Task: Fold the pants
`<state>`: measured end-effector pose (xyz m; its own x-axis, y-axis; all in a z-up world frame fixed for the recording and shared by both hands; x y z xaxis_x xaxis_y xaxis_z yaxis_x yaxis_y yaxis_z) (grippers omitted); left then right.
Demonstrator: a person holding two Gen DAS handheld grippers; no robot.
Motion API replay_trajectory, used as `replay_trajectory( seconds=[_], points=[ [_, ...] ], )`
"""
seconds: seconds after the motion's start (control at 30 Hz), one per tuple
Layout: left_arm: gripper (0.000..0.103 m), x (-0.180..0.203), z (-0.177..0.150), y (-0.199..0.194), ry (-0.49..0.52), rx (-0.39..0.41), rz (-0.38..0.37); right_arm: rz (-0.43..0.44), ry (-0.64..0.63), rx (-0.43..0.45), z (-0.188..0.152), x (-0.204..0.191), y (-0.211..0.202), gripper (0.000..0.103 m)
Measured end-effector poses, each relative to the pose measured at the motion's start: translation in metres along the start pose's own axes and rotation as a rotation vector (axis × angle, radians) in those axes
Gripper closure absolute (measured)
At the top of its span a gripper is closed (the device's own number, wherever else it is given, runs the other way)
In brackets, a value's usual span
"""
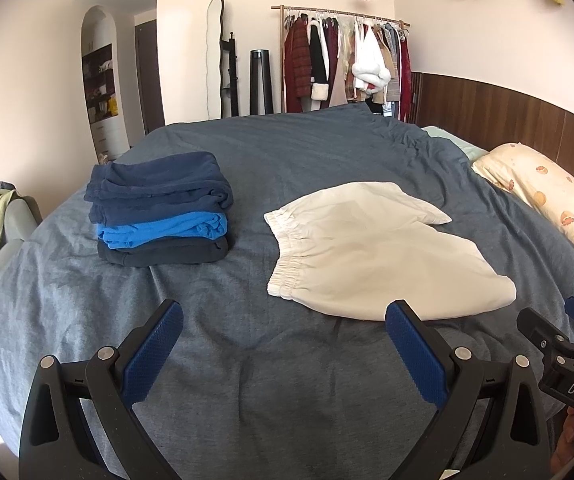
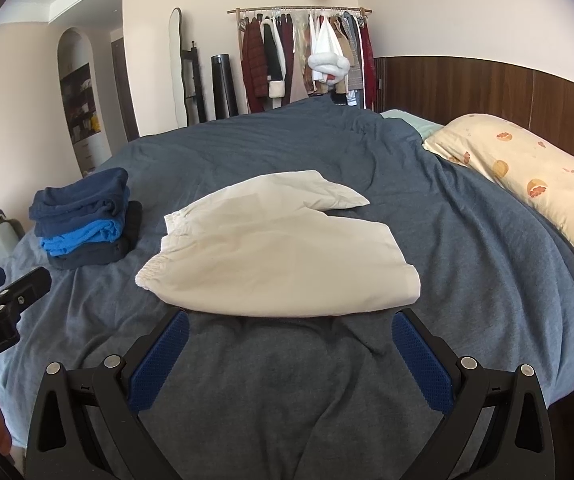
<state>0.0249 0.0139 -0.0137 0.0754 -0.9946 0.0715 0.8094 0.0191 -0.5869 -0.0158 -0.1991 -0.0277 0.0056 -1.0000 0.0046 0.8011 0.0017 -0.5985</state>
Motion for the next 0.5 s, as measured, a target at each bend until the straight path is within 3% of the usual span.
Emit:
replay_trajectory(
  seconds=[0.5],
  points=[
    [0.0, -0.021, -0.011, 0.037, -0.017, -0.048, 0.014, 0.01, 0.005, -0.052, -0.013, -0.013, 0.034, 0.001]
  ],
)
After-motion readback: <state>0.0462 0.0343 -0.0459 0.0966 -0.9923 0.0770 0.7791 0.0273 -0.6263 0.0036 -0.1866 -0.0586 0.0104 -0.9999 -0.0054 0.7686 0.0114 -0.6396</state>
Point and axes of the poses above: each gripper's, at about its wrist camera, not at the fingertips, and y roughly the way its jaws point, x to its right, z to its top, the point moved 4 cm from there along y, roughly the way its jaws point, and after that the axes turned 6 degrees about -y, right-handed, at the moved point
